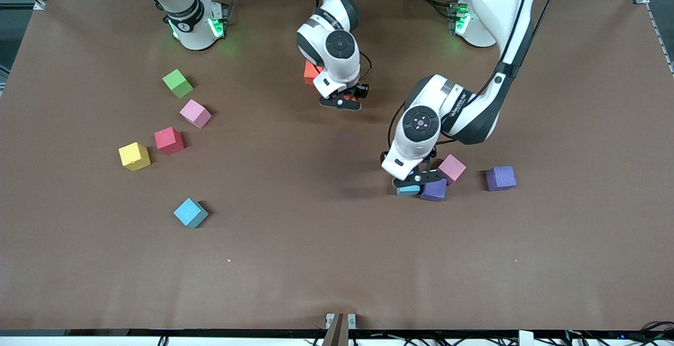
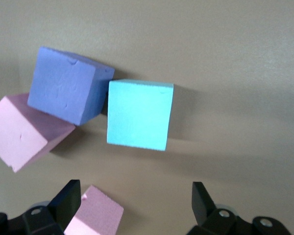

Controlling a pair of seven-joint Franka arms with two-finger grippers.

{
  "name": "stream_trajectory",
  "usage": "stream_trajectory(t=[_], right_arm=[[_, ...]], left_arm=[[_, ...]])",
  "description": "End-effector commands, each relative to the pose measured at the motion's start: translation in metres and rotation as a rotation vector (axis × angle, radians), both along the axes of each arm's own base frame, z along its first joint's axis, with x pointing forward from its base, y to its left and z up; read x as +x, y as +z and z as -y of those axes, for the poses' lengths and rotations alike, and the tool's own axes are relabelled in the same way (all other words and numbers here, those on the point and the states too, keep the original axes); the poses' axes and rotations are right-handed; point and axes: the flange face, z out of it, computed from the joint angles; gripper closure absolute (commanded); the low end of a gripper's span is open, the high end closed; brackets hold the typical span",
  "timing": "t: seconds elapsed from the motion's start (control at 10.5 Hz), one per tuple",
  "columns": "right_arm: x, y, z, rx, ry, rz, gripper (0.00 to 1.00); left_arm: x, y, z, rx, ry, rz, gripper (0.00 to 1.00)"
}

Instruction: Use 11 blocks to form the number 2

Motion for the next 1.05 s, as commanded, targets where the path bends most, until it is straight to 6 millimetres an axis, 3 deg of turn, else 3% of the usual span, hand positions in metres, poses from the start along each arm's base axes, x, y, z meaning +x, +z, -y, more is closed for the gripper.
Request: stream_trajectory(t=[0.0, 0.57, 0.67, 0.76, 0.86, 0.95], right_arm=[[-0.013, -0.007, -0.001, -0.009, -0.006, -0.007, 0.7], [-0.031, -0.017, 0.002, -0.039, 0.016, -0.014, 0.7], [-0.031, -0.017, 0.002, -0.039, 0.017, -0.013, 0.62], [-0.031, -0.016, 0.001, -0.038, 0.019, -0.012, 0.2], [-0.03, -0.013, 0.0, -0.034, 0.013, -0.008, 0.0], [-0.028, -0.007, 0.0, -0.03, -0.009, -0.006, 0.0]], left_arm=[[0.016, -0.008, 0.007, 0.01, -0.039, 0.025, 0.0], [0.031, -0.024, 0.001, -0.054, -0.068, 0.093, 0.0], [0.031, -0.024, 0.0, -0.054, -0.071, 0.091, 0.0], [0.031, -0.026, 0.0, -0.052, -0.073, 0.09, 0.0], [0.032, -0.028, -0.002, -0.051, -0.07, 0.088, 0.0], [0.032, -0.031, -0.003, -0.049, -0.089, 0.08, 0.0]])
